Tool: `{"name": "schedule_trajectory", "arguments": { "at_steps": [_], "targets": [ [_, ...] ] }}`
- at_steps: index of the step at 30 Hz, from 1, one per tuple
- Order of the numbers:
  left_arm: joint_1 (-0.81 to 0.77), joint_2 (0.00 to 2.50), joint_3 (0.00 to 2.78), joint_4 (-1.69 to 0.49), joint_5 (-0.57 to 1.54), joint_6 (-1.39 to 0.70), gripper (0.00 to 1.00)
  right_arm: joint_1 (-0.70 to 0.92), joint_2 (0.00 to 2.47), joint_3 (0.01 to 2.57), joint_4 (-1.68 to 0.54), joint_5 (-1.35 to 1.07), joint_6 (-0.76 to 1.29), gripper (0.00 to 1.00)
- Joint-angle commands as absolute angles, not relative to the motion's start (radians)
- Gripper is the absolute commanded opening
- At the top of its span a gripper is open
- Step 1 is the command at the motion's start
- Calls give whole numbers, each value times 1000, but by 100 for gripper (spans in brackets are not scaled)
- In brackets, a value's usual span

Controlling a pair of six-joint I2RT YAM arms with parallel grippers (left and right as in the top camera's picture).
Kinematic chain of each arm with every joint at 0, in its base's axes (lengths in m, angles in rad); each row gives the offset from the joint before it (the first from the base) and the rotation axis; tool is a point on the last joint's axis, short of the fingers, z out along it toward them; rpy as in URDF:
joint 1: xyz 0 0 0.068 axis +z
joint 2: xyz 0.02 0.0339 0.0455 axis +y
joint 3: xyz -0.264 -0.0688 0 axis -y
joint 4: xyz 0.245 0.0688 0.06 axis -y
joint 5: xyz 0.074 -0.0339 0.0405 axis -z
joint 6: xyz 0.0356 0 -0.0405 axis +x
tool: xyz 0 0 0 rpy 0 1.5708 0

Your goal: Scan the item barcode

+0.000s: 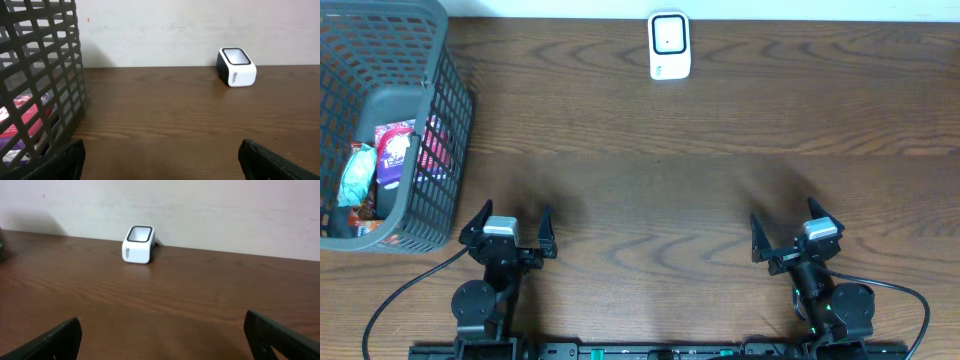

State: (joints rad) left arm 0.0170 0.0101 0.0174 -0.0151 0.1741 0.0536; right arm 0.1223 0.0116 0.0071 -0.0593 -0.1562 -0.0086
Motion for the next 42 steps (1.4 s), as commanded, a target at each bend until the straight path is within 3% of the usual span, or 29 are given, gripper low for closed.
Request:
{"name": "schedule_trajectory", "arguments": {
  "at_steps": [1,28,32,42],
  "targets": [
    [21,4,4,-55,198,67,98,125,6,6,-64,-148,-1,99],
    [21,4,4,-46,194,65,98,125,6,6,-64,-148,-1,99],
    [20,4,4,-44,288,-70,98,125,6,6,-64,-148,-1,99],
    [20,4,6,1,307,-96,98,125,6,6,-64,-148,-1,99]
  ]
}}
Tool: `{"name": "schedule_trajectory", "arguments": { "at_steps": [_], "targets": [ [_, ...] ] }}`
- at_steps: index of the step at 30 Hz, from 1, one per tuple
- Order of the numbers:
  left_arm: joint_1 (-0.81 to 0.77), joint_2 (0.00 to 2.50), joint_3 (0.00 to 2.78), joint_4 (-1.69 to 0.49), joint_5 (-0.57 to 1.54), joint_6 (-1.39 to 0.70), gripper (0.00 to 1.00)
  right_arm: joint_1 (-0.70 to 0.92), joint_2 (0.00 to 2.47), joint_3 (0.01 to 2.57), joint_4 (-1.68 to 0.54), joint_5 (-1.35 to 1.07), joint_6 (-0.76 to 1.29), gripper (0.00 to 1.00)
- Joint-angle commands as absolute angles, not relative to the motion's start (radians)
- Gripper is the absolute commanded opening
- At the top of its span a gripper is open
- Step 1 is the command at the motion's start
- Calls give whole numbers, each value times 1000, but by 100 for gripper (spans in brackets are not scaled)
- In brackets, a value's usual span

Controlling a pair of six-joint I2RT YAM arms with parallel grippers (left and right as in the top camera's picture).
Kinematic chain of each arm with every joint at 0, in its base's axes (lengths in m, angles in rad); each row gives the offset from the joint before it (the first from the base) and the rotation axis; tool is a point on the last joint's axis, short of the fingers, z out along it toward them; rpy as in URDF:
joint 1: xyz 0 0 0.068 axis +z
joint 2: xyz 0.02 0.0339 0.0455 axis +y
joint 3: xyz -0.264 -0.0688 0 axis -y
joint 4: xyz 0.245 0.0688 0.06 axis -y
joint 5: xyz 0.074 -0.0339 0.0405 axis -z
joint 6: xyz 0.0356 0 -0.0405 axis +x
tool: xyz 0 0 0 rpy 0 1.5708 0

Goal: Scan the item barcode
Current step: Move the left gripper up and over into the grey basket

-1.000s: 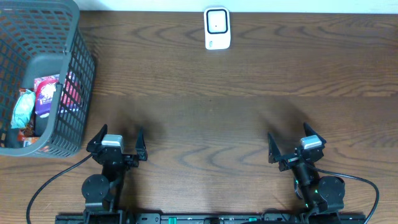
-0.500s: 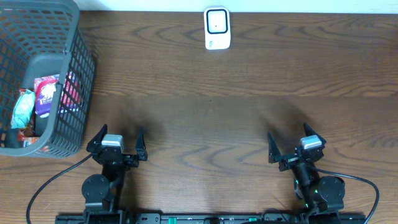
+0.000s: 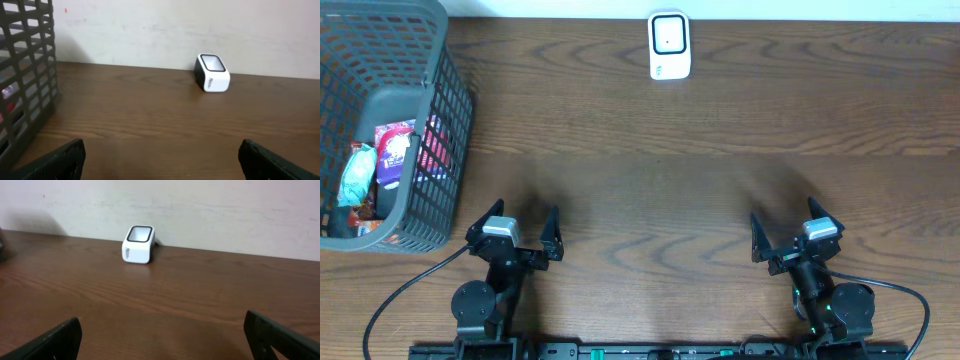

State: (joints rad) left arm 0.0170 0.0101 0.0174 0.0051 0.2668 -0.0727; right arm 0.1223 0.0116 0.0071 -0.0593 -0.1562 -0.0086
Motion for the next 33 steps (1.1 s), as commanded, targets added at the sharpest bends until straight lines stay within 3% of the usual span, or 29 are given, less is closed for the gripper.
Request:
{"name": "schedule_trajectory", "arguments": {
  "at_steps": [1,8,19,27,33],
  "targets": [
    [20,4,6,2,310,-101,98,125,6,6,-64,-148,-1,99],
    [20,4,14,85,510,-111,98,125,6,6,-64,-148,-1,99],
    [21,8,128,391,487,-134,98,125,6,6,-64,-148,-1,99],
    [22,138,369,355,372,-92,98,125,6,6,-64,-148,-1,99],
    [22,400,717,36,290,-79,98,125,6,6,-64,-148,-1,99]
  ]
}}
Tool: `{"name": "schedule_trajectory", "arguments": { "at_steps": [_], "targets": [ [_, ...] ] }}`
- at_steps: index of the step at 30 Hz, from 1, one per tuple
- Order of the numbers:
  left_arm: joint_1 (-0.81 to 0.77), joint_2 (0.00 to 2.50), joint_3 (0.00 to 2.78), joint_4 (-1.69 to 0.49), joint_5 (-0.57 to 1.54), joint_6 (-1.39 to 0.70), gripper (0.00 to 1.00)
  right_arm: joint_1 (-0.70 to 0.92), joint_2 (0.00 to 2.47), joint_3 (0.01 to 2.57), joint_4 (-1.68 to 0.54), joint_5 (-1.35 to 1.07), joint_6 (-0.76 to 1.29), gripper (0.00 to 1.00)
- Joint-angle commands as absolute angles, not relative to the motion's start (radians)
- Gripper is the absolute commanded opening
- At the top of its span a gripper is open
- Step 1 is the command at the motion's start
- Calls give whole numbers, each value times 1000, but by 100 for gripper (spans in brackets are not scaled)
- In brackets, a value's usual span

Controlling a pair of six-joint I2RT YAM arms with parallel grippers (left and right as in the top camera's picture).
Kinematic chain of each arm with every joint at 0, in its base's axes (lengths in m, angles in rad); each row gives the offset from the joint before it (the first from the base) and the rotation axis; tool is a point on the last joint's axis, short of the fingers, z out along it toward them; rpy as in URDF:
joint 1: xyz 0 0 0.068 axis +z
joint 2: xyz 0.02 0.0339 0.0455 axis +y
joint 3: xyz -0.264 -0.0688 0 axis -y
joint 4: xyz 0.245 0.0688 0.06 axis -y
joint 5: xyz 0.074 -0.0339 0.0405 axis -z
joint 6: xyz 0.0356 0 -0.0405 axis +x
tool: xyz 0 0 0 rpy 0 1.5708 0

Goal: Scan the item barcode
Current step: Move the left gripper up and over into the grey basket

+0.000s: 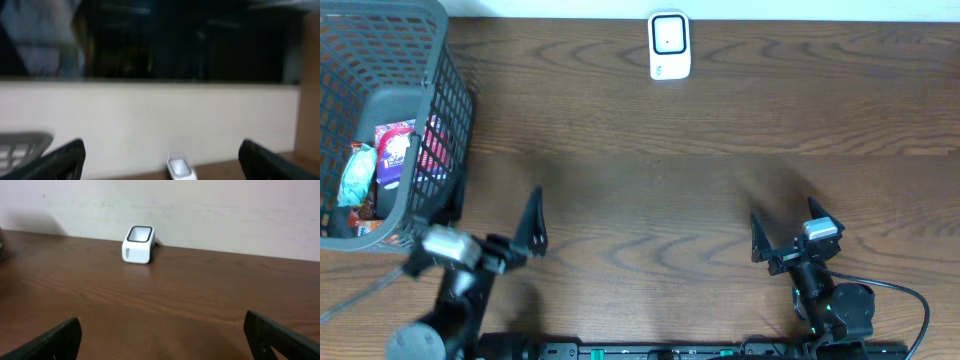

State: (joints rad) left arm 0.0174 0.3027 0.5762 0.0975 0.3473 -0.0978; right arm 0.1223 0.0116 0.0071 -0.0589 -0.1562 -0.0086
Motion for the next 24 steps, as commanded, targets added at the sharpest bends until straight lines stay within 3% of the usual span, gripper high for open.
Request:
{"name": "schedule_trajectory", "arguments": {
  "at_steps": [1,7,15,19,24],
  "targets": [
    [22,452,791,-26,290,-76,98,125,6,6,-64,-148,-1,99],
    [22,784,1265,-392,276,18,98,125,6,6,-64,-148,-1,99],
    [22,1178,1813,-773,54,186,98,125,6,6,-64,-148,-1,99],
    [35,1305,1949,-812,-89,209,98,125,6,6,-64,-148,-1,99],
    [123,1381,1990,-792,-102,209,98,125,6,6,-64,-148,-1,99]
  ]
}}
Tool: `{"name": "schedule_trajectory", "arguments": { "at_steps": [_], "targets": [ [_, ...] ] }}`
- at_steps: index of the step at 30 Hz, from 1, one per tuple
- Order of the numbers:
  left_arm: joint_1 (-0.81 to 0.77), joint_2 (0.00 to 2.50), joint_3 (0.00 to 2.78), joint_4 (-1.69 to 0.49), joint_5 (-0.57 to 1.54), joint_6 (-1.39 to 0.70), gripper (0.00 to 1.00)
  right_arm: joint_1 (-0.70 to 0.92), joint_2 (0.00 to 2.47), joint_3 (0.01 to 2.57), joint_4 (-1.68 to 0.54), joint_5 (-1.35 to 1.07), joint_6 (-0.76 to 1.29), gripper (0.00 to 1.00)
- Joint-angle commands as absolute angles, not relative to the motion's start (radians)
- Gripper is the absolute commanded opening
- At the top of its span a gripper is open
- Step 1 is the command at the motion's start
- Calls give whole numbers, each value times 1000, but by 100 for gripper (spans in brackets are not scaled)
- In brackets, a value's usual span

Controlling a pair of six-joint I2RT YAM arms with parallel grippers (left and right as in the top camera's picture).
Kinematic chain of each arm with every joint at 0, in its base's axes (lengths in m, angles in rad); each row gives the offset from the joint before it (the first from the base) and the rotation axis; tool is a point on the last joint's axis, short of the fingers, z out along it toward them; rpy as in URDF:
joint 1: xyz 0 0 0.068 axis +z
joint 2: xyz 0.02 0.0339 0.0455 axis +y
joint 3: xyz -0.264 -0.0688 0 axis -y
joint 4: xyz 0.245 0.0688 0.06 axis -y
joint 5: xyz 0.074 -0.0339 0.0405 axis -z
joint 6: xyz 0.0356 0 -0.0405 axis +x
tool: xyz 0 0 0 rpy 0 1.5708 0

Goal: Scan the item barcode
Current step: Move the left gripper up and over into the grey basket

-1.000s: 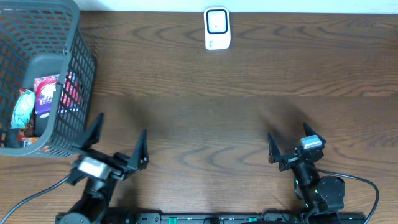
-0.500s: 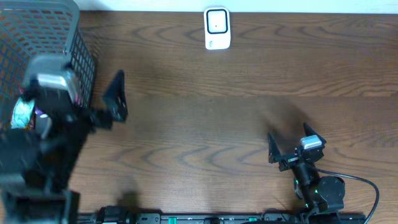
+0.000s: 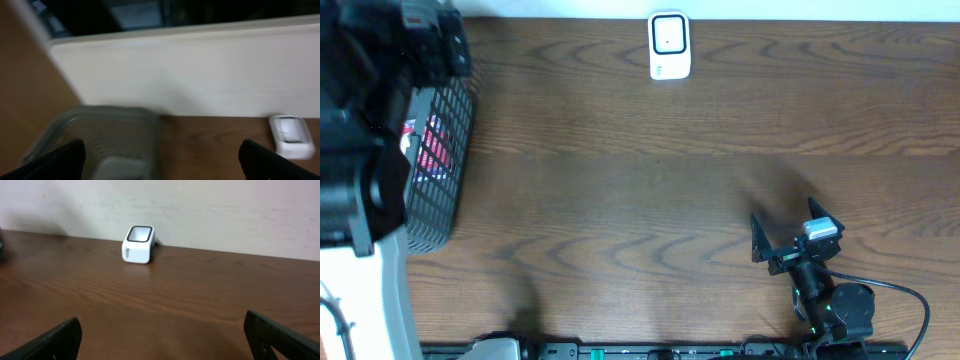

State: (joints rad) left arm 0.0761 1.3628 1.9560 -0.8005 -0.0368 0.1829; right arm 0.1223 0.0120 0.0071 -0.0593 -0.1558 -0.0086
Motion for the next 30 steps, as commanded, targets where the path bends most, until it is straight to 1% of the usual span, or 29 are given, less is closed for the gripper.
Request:
{"name": "schedule_trajectory", "arguments": {
  "at_steps": [1,4,6,9,24,30],
  "targets": [
    [150,1394,1990,-790,-102,208,98,125,6,6,-64,-148,-1,99],
    [241,1435,1990,-793,-102,208,98,125,6,6,-64,-148,-1,99],
    [296,1456,1990,-793,-101,168,98,125,6,6,-64,-148,-1,99],
    [347,1470,1989,-791,-97,136,98,125,6,6,-64,-148,-1,99],
    [358,1513,1984,-840,-94,138,98,125,6,6,-64,-148,-1,99],
    [395,1559,1984,-860,-95,136,98,125,6,6,-64,-148,-1,99]
  ]
}}
